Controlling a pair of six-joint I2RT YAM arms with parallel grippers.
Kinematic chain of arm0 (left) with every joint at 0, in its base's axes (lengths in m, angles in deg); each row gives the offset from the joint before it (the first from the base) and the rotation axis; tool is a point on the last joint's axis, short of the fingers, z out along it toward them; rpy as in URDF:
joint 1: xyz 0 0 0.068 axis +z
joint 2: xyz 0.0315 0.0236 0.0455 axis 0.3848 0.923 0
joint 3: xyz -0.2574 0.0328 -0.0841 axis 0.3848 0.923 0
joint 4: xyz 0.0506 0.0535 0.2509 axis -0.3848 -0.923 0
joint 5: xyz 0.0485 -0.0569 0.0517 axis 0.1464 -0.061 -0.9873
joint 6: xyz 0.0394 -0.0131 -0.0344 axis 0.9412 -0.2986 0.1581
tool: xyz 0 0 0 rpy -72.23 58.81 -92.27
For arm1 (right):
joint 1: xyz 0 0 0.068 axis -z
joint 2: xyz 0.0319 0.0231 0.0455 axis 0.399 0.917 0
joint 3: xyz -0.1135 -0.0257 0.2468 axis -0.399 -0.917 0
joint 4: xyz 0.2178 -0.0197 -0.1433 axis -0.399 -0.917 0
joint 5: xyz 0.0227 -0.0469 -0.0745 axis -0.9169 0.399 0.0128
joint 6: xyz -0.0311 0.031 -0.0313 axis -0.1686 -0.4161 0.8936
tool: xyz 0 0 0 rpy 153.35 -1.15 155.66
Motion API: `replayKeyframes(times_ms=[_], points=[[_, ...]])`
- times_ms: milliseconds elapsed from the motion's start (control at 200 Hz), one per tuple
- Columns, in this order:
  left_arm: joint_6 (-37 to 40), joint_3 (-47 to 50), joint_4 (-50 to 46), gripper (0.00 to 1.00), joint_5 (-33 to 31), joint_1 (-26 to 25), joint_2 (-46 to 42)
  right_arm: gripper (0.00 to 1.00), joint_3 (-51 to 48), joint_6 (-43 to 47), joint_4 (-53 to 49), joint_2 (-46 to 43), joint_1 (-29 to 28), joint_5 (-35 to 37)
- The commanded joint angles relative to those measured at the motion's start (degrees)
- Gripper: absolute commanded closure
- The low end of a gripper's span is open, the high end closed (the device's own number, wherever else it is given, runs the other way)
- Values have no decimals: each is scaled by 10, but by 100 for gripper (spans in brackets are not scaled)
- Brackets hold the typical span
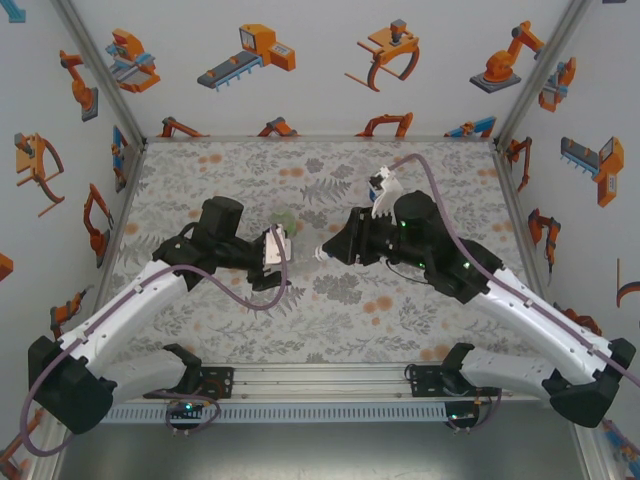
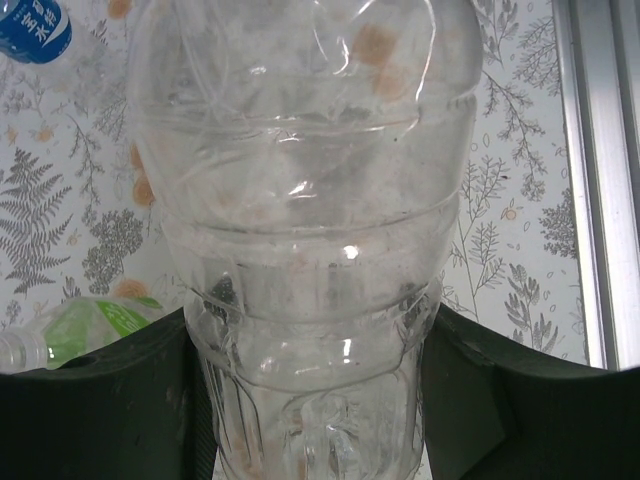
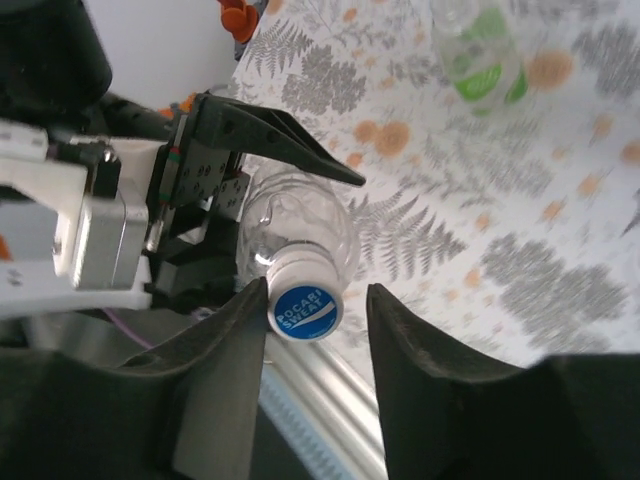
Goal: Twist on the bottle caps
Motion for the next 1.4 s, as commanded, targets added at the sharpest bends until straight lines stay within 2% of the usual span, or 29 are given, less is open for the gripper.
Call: replayKeyframes(times_ms=[0,200,265,386,636,981,1142,1262,1392], points=[[10,-7,4,100,41,-4,-11,53,25,250,18,-20,0,-76],[24,-11,-9,100,64,-4,-6,48,40,525,-38,-15,1,-203],[29,-11,-12,100,72,-4,-5,46,42,584,-48,-12,0,-231],[36,-13,-21,100,78,-4,-3,41,40,654,-48,-10,0,-254],[41,-17,-29,100,85,-4,-2,45,37,684,-34,3,-1,-260],[41,-21,-33,100,88,-4,3,59,25,684,-18,13,0,-275],[40,-21,-33,100,88,-4,3,75,25,664,-23,14,0,-259],[40,-21,-33,100,86,-4,1,86,20,560,0,12,0,-216],[31,-24,-31,100,77,-4,3,96,2,315,36,16,0,-97]])
